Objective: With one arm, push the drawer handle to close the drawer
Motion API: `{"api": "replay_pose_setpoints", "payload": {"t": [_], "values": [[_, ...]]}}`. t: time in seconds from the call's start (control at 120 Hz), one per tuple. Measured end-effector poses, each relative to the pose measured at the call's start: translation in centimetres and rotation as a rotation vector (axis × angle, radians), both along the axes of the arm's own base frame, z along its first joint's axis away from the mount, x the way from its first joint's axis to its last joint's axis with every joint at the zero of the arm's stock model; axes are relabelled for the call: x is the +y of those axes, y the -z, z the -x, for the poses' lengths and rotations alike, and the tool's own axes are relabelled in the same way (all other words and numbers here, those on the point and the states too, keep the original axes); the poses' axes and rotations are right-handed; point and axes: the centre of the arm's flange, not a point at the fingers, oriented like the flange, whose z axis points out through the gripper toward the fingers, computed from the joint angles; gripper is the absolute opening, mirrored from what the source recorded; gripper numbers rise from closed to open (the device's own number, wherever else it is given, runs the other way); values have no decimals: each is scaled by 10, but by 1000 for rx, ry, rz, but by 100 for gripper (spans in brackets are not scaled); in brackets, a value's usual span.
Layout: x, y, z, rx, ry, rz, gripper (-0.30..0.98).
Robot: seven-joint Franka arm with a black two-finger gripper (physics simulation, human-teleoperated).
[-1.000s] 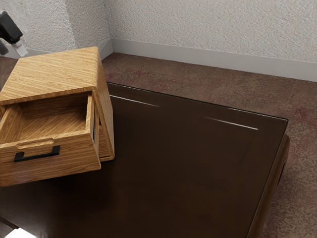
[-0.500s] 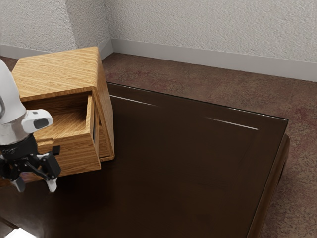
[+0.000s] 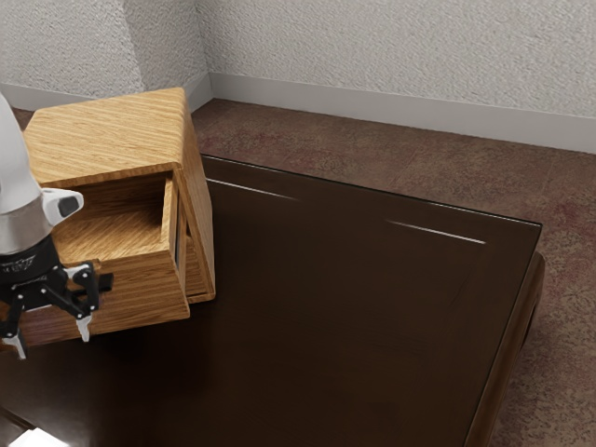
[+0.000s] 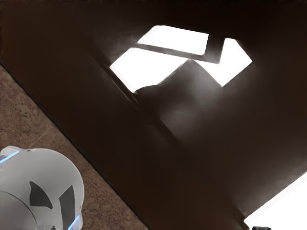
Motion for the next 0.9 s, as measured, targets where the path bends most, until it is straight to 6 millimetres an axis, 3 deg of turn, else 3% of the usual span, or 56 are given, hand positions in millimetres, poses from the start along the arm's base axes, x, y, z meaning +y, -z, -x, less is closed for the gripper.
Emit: {"api": "replay_pose_setpoints", "payload": {"t": [0.125,0.283,0.567,0.808,0.9], "values": [[9,-4,-8,-64,-45,-91,13],[11,-2,-16,-123,-75,-135,-1],[-6,14,-17,-207,-52,-153,-8],[2,13,-19,-232,-7,-207,-10],[13,16,-24,-221,-3,-217,-10]]}}
